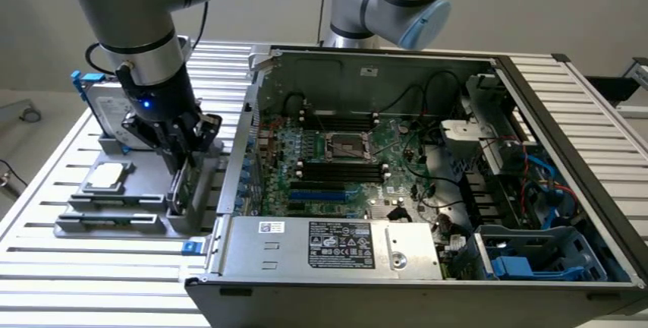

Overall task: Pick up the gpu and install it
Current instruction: 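Pick up the gpu and move the gpu toward the slot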

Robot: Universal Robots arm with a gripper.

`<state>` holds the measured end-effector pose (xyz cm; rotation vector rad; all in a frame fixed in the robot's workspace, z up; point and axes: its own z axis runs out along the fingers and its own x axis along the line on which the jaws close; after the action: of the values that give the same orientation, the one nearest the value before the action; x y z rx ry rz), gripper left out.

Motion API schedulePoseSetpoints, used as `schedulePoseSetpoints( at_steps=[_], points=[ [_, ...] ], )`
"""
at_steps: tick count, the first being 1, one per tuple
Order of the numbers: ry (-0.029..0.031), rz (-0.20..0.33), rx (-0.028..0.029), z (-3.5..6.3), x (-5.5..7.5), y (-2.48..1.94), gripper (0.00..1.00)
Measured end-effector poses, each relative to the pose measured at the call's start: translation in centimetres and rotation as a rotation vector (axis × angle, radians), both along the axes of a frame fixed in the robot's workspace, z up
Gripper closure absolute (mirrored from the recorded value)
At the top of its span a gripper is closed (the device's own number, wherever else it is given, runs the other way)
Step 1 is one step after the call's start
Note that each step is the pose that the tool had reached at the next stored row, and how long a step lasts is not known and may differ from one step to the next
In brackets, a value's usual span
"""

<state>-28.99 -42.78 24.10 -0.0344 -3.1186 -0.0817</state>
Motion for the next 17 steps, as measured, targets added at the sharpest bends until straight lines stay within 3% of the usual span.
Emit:
schedulePoseSetpoints(
  at_steps=[11, 17],
  points=[
    [0.0002, 0.0, 0.0076, 0.88, 0.0, 0.0, 0.73],
    [0.0002, 0.0, 0.0082, 2.2, 0.0, 0.0, 0.73]
  ],
)
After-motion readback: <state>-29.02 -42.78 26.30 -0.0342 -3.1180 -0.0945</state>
